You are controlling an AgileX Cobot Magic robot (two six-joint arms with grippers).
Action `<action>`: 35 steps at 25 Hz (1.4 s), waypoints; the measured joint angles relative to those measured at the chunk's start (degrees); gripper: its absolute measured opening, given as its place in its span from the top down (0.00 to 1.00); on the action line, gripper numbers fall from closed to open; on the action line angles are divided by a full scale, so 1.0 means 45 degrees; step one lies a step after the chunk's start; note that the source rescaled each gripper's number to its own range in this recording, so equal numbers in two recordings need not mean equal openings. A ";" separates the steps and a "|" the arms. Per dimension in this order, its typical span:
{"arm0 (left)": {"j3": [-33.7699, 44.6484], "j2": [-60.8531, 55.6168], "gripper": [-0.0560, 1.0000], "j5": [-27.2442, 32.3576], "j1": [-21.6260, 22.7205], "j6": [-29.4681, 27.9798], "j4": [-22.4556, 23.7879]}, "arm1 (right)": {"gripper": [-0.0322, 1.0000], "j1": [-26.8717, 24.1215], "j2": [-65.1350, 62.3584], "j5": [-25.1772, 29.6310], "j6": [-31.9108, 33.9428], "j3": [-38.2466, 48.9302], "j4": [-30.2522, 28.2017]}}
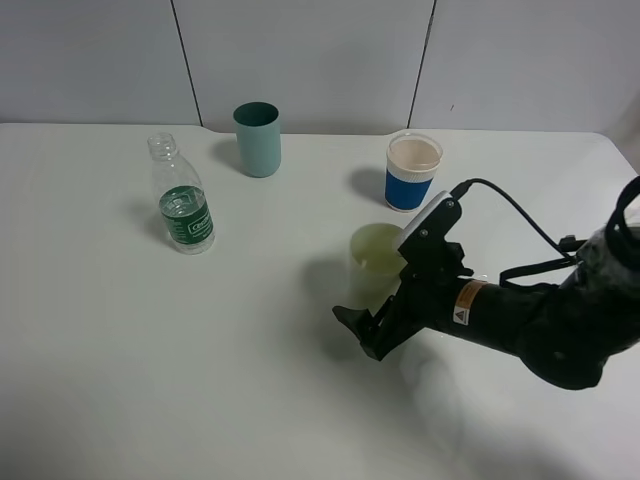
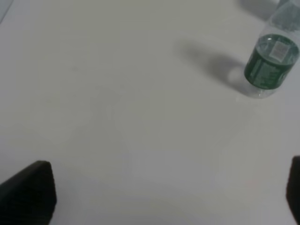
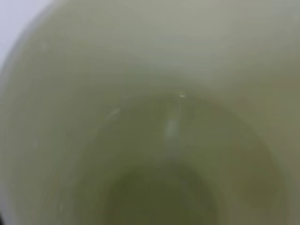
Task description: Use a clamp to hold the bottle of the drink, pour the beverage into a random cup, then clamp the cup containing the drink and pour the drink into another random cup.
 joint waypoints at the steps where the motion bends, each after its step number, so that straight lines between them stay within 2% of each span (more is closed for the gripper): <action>1: 0.0000 0.0000 0.00 0.0000 0.0000 0.0000 0.0000 | 0.00 0.0000 0.0128 -0.0381 0.0000 0.0000 -0.0037; 5: 0.0000 0.0000 0.00 0.0000 0.0000 0.0000 0.0000 | 0.00 0.0000 0.1308 -0.2951 -0.0013 0.0012 -0.0327; 7: 0.0000 0.0000 0.00 0.0000 0.0000 0.0000 0.0000 | 0.00 0.0000 0.1643 -0.3715 -0.0013 0.0012 -0.0516; 9: 0.0000 0.0000 0.00 0.0000 0.0000 0.0000 0.0000 | 0.00 0.0000 0.1896 -0.4097 -0.0013 0.0012 -0.0737; 15: 0.0000 0.0000 0.00 0.0000 0.0000 0.0000 0.0000 | 0.00 0.0000 0.1997 -0.4139 -0.0013 0.0012 -0.0771; 19: 0.0000 0.0000 0.00 0.0000 0.0000 0.0000 0.0000 | 0.06 0.0000 0.1997 -0.4139 -0.0013 0.0012 -0.0771; 20: 0.0000 0.0000 0.00 0.0000 0.0000 0.0000 0.0000 | 0.11 0.0000 0.1997 -0.4139 -0.0013 0.0012 -0.0771; 22: 0.0000 0.0000 0.00 0.0000 0.0000 0.0000 0.0000 | 0.64 0.0000 0.1997 -0.4153 -0.0013 0.0012 -0.0741; 23: 0.0000 0.0000 0.00 0.0000 0.0000 0.0000 0.0000 | 0.97 0.0000 0.1997 -0.4172 0.0085 0.0012 -0.0792; 35: 0.0000 0.0000 0.00 0.0011 0.0000 0.0000 0.0000 | 0.96 0.0000 0.2012 -0.4175 0.0219 0.0012 -0.0685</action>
